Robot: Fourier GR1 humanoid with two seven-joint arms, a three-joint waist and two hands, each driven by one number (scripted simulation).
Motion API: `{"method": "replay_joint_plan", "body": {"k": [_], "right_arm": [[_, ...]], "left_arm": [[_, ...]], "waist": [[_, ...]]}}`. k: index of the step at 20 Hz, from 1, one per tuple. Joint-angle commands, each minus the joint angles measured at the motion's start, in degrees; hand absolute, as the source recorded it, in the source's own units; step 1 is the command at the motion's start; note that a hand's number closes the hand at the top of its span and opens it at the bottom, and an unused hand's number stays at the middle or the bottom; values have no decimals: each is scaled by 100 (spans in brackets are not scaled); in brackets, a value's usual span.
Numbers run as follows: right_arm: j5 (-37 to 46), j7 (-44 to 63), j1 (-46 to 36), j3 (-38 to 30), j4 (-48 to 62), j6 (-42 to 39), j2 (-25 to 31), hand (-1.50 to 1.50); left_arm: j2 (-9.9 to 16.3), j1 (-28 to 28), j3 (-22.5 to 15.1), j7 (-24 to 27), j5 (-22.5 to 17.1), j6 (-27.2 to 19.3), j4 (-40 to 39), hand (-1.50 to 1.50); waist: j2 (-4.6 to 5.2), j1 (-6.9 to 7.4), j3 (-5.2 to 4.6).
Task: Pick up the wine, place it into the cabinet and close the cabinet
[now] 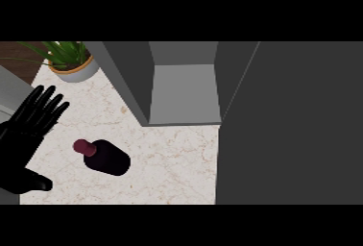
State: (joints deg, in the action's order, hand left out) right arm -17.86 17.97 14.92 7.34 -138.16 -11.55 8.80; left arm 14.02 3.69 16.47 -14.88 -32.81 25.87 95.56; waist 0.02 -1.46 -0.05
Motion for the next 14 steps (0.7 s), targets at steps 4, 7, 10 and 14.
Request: {"method": "replay_joint_plan", "body": {"k": [4,7,10,14], "right_arm": [[-781,483,251,-176,-1048,21,65,-150],[-820,396,242,-312,-945,-77,104,-150],[-911,-290,710,-456,-598,-596,112,-150],[-893,114,654,-349,-928,-324,56,-150]], "left_arm": [[-146,204,-45,1035,939,191,-1161,-150],[-111,360,-73,1432,1167,410,-1864,-150],[-1,588,-70,1852,1406,673,-2785,-150],[70,537,-95,2718,1851,1004,-3666,-150]], "waist": [[-4,59,1],[2,64,0],[3,9,3],[16,-12,-8]]}}
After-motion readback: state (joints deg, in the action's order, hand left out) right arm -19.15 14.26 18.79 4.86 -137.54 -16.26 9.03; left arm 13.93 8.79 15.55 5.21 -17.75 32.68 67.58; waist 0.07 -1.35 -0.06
